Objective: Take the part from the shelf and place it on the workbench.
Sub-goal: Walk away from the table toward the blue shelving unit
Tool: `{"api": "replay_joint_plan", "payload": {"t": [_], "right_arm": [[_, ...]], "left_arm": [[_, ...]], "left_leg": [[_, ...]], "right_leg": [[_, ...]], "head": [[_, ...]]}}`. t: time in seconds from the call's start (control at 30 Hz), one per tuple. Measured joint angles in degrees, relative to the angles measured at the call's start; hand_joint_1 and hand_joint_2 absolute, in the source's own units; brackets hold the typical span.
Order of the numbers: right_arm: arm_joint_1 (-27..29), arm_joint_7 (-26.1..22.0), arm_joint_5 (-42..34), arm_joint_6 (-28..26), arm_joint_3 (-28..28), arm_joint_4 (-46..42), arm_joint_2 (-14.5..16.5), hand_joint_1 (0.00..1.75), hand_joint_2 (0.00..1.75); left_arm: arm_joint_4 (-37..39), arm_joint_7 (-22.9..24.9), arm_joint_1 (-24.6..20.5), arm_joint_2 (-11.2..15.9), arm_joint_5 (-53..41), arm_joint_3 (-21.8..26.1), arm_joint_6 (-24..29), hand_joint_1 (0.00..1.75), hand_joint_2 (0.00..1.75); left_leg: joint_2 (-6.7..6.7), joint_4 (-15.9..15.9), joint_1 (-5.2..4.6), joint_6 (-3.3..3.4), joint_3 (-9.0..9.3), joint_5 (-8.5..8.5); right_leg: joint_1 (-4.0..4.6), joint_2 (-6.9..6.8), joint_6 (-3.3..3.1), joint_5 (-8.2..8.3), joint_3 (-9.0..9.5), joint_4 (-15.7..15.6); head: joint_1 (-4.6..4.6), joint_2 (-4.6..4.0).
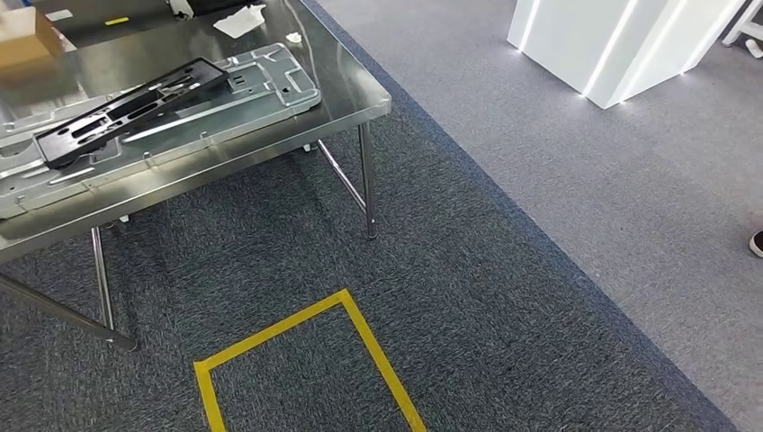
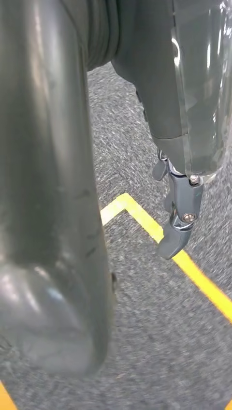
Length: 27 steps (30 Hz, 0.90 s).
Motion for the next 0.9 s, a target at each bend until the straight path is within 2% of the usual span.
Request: {"api": "replay_joint_plan", "payload": {"t": [0.03,0.07,0.13,0.2,0.23,0.3,0.37,0.4,0.47,0.5,0.53,0.57,0.6,0.63,0.7,0.73,0.83,0.9], "right_arm": [[0.03,0.02,-0.03,-0.01,-0.17,0.00,-0.01,0.00,0.00],[0.04,0.02,-0.02,0.00,-0.30,0.00,-0.02,0.00,0.00],[0.06,0.02,0.09,0.05,-0.42,0.00,-0.02,0.00,0.00],[0.08,0.02,0.26,0.16,-0.43,0.00,-0.01,0.00,0.00],[0.11,0.02,0.34,0.25,-0.44,0.00,-0.01,0.00,0.00],[0.20,0.02,0.50,0.46,-0.47,0.00,-0.05,0.00,0.00],[0.25,0.02,0.58,0.60,-0.51,0.00,-0.19,0.00,0.00],[0.23,0.02,0.63,0.67,-0.54,0.00,-0.25,0.00,0.00],[0.18,-0.01,0.77,0.81,-0.57,0.00,-0.29,0.00,0.00],[0.17,-0.02,0.86,0.89,-0.58,0.00,-0.31,0.00,0.00],[0.20,-0.03,0.97,0.95,-0.60,0.00,-0.34,0.00,0.00],[0.24,-0.04,1.09,1.01,-0.61,0.00,-0.40,0.00,0.00],[0.27,-0.04,1.20,1.05,-0.64,0.00,-0.48,0.00,0.00],[0.27,-0.03,1.29,1.08,-0.67,0.00,-0.56,0.00,0.00],[0.15,-0.02,1.37,1.13,-0.74,0.00,-0.66,0.00,0.00],[0.10,-0.02,1.38,1.15,-0.77,0.00,-0.68,0.00,0.00],[0.16,-0.02,1.38,1.23,-0.85,0.00,-0.69,0.00,0.00],[0.18,-0.02,1.38,1.31,-0.90,0.00,-0.70,0.00,0.00]], "left_arm": [[0.00,0.36,0.02,0.00,-0.30,-0.38,0.06,0.00,0.00],[0.00,0.71,0.02,0.01,-0.53,-0.75,0.15,0.00,0.00],[0.00,1.22,0.02,0.02,-0.84,-1.38,0.37,0.00,0.00],[0.00,1.55,0.00,0.03,-0.97,-1.82,0.57,0.00,0.00],[-0.01,1.66,0.00,0.03,-0.99,-2.03,0.68,0.00,0.00],[-0.04,1.85,-0.03,0.01,-1.05,-2.32,0.90,0.00,0.00],[-0.15,1.96,-0.11,-0.04,-1.10,-2.55,1.07,0.00,0.00],[-0.20,1.97,-0.15,-0.04,-1.08,-2.63,1.14,0.00,0.00],[-0.24,1.96,-0.12,0.03,-0.98,-2.74,1.28,0.00,0.00],[-0.25,1.95,-0.09,0.08,-0.81,-2.75,1.26,0.00,0.00],[-0.26,1.95,-0.07,0.11,-0.53,-2.75,1.12,0.00,0.00],[-0.27,1.95,-0.07,0.13,-0.12,-2.73,0.84,0.00,0.00],[-0.32,1.94,-0.07,0.13,0.37,-2.69,0.51,0.00,0.00],[-0.37,1.93,-0.08,0.13,0.83,-2.61,0.21,0.00,0.00],[-0.45,1.88,-0.10,0.15,1.45,-2.38,-0.17,0.00,0.00],[-0.47,1.84,-0.10,0.18,1.61,-2.26,-0.26,0.00,0.00],[-0.48,1.79,-0.12,0.30,1.79,-2.12,-0.32,0.00,0.00],[-0.48,1.86,-0.09,0.43,1.70,-2.12,-0.28,0.00,0.00]], "left_leg": [[-0.01,1.32,0.01,-0.04,-0.67,0.12],[-0.02,0.32,0.01,0.00,-0.30,1.40],[-0.38,-6.96,0.01,0.34,2.84,5.68],[-1.12,-13.34,-0.12,0.85,5.47,8.04],[-1.42,-14.59,-0.24,1.10,5.88,8.23],[-1.34,-14.89,-0.34,1.68,5.88,8.38],[-0.94,-15.36,-0.17,2.49,6.02,8.84],[-0.68,-15.58,-0.06,2.88,6.05,9.05],[-0.19,-15.61,-0.18,3.24,5.87,9.14],[0.07,-15.57,-0.25,3.28,5.79,9.14],[0.29,-15.53,-0.30,3.28,5.76,9.12],[0.46,-15.49,-0.32,3.25,5.77,9.10],[0.62,-15.46,-0.32,3.18,5.85,9.05],[0.78,-15.43,-0.32,3.06,5.95,8.97],[1.08,-15.26,-0.56,2.59,6.04,8.73],[1.24,-15.19,-0.68,2.29,6.04,8.63],[1.54,-15.04,-0.70,1.36,6.07,8.35],[0.88,-12.47,-0.58,0.86,5.03,6.45]], "right_leg": [[0.04,0.32,0.00,-0.01,0.04,0.03],[0.05,0.66,0.01,-0.02,0.11,0.07],[0.05,1.33,0.14,-0.09,0.28,0.19],[0.17,1.84,0.63,-0.13,0.16,0.43],[0.20,2.01,0.96,-0.08,0.02,0.49],[0.18,2.22,1.70,0.06,-0.14,0.45],[0.06,1.75,2.29,-0.93,-0.64,1.69],[-0.02,1.35,2.53,-2.33,-1.60,3.84],[-0.20,0.71,2.92,-6.08,-4.92,10.97],[-0.28,0.60,3.11,-7.40,-6.53,14.41],[-0.33,0.52,3.23,-7.69,-7.35,16.26],[-0.35,0.42,3.28,-6.91,-7.14,16.00],[-0.35,0.24,3.23,-5.19,-5.74,13.37],[-0.33,-0.14,3.07,-3.16,-3.62,9.30],[-0.02,-0.99,2.49,-0.86,-0.23,2.44],[0.15,-1.19,2.18,-0.61,0.42,0.90],[0.19,-0.72,1.27,-0.52,0.35,0.32],[-0.06,-0.46,0.56,-0.26,0.39,0.00]], "head": [[0.00,0.00],[0.00,-0.01],[0.00,-0.01],[0.00,0.00],[0.00,0.00],[0.00,0.00],[0.00,0.00],[0.00,0.00],[0.00,0.00],[0.00,0.00],[0.00,-0.01],[0.00,0.00],[0.00,0.00],[0.00,0.00],[0.00,0.00],[0.00,0.00],[0.00,0.00],[0.00,-0.01]]}}
